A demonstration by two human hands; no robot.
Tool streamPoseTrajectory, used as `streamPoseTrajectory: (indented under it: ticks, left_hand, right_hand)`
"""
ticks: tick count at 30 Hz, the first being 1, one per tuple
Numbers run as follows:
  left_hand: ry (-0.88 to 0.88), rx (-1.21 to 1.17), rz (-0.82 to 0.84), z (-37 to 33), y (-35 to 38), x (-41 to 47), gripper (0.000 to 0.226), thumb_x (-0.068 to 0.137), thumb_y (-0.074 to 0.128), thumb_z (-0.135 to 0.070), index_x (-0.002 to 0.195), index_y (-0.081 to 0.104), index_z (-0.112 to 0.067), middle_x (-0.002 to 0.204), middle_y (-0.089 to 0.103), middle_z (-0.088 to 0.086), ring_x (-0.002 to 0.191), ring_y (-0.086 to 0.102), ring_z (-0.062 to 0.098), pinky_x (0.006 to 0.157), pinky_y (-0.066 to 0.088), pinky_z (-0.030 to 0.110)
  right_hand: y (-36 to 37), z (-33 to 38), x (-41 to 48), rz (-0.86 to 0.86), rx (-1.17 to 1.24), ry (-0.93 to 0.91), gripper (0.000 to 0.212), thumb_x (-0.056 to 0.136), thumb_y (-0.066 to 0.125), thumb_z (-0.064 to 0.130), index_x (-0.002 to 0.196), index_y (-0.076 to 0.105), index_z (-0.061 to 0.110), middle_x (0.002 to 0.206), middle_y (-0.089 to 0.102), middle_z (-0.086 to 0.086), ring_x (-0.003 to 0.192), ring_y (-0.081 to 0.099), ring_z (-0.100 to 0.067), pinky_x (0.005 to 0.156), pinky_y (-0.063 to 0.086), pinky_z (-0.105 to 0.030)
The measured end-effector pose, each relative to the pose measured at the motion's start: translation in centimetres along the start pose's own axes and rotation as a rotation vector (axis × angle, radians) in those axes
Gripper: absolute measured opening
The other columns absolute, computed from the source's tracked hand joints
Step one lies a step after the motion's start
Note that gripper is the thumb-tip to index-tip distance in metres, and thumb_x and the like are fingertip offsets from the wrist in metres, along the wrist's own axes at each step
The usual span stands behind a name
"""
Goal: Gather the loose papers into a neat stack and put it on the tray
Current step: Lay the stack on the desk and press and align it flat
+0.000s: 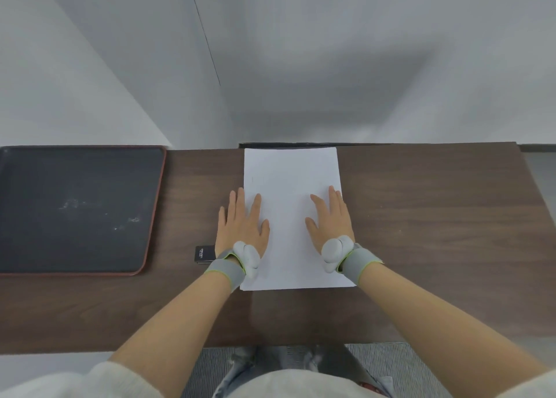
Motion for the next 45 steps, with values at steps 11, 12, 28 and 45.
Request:
streamPoseTrajectory:
  ticks: [11, 12, 28, 45]
  left_hand:
    - [-0.055, 0.021, -0.029, 0.0, 0.2, 0.1, 0.065, 0.093, 0.024, -0.043, 0.149, -0.006, -0.03, 0.161, -0.002, 0.009, 0.149, -0.001, 0.027, 0.121, 0.013, 0.045]
    - [-0.059, 0.02, -0.031, 0.0, 0.2, 0.1, 0.065, 0.093, 0.024, -0.043, 0.149, -0.006, -0.03, 0.161, -0.002, 0.009, 0.149, -0.001, 0.027, 0.121, 0.013, 0.045]
    - [-0.076, 0.029, 0.008, -0.3, 0.6, 0.1, 0.062, 0.095, 0.024, -0.04, 0.148, -0.008, -0.035, 0.161, -0.002, 0.007, 0.149, 0.005, 0.026, 0.121, 0.015, 0.041]
    - [-0.09, -0.017, -0.034, -0.2, 0.5, -0.3, 0.066, 0.093, 0.029, -0.035, 0.147, -0.008, -0.037, 0.161, 0.001, 0.004, 0.148, 0.011, 0.028, 0.118, 0.02, 0.043]
  right_hand:
    - [0.9, 0.8, 0.2, 0.033, -0.074, -0.088, 0.056, 0.095, 0.04, 0.033, 0.147, 0.021, 0.023, 0.159, -0.001, -0.015, 0.147, -0.002, -0.03, 0.12, 0.004, -0.041]
    - [1.0, 0.8, 0.2, 0.044, -0.083, -0.095, 0.056, 0.095, 0.038, 0.033, 0.147, 0.019, 0.024, 0.159, -0.003, -0.014, 0.147, -0.003, -0.029, 0.12, 0.003, -0.041]
    - [1.3, 0.7, 0.1, 0.08, -0.068, -0.139, 0.056, 0.096, 0.036, 0.036, 0.147, 0.021, 0.022, 0.159, -0.004, -0.015, 0.147, -0.005, -0.032, 0.12, -0.001, -0.043]
    - [-0.2, 2.0, -1.0, 0.043, 0.079, -0.087, 0.05, 0.096, 0.038, 0.032, 0.144, 0.029, 0.02, 0.159, -0.002, -0.012, 0.147, -0.008, -0.028, 0.12, -0.005, -0.04]
Point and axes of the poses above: each hand's wrist, its own x-axis towards the middle knuckle, its own y-axis out of the palm, z = x × y, the point moved 6 cm from there along x, towards the middle knuckle
